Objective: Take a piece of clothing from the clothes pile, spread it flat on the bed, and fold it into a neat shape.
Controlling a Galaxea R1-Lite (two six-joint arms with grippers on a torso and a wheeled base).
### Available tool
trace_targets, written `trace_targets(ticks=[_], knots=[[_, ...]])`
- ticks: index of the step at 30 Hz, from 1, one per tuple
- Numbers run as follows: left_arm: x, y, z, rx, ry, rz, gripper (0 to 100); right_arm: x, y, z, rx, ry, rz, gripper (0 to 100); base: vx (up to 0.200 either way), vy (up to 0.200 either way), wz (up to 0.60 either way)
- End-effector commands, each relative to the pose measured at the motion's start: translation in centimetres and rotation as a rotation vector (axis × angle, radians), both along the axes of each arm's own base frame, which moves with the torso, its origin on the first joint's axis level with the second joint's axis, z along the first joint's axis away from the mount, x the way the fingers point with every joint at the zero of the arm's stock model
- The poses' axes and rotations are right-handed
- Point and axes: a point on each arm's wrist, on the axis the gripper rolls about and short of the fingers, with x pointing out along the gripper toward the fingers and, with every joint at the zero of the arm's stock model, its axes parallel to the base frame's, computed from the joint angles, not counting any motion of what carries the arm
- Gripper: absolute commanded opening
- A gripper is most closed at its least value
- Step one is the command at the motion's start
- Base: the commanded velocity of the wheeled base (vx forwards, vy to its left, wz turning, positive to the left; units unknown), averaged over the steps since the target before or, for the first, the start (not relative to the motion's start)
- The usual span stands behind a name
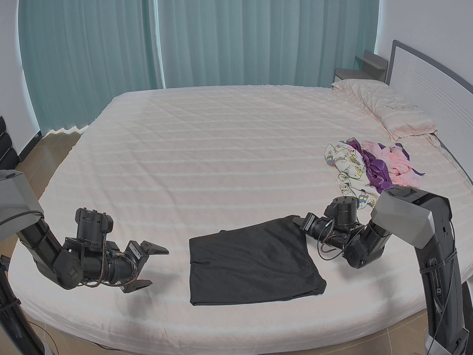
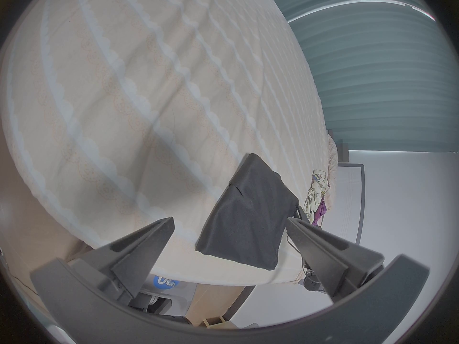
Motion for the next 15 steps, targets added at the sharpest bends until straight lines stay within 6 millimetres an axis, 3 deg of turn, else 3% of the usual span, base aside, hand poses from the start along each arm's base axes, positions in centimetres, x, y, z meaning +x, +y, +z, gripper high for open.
trace_targets(ticks=[1,15], knots=[[0.0,0.0,0.0,0.000,0.001,0.000,100,0.5,0.1,-0.4,-0.003,-0.006,-0.012,0,0.000,0.000,0.00],[0.0,0.0,0.0,0.000,0.001,0.000,100,1.1,-1.1,-0.1,-0.014,-0.031,-0.089,0,0.000,0.000,0.00]])
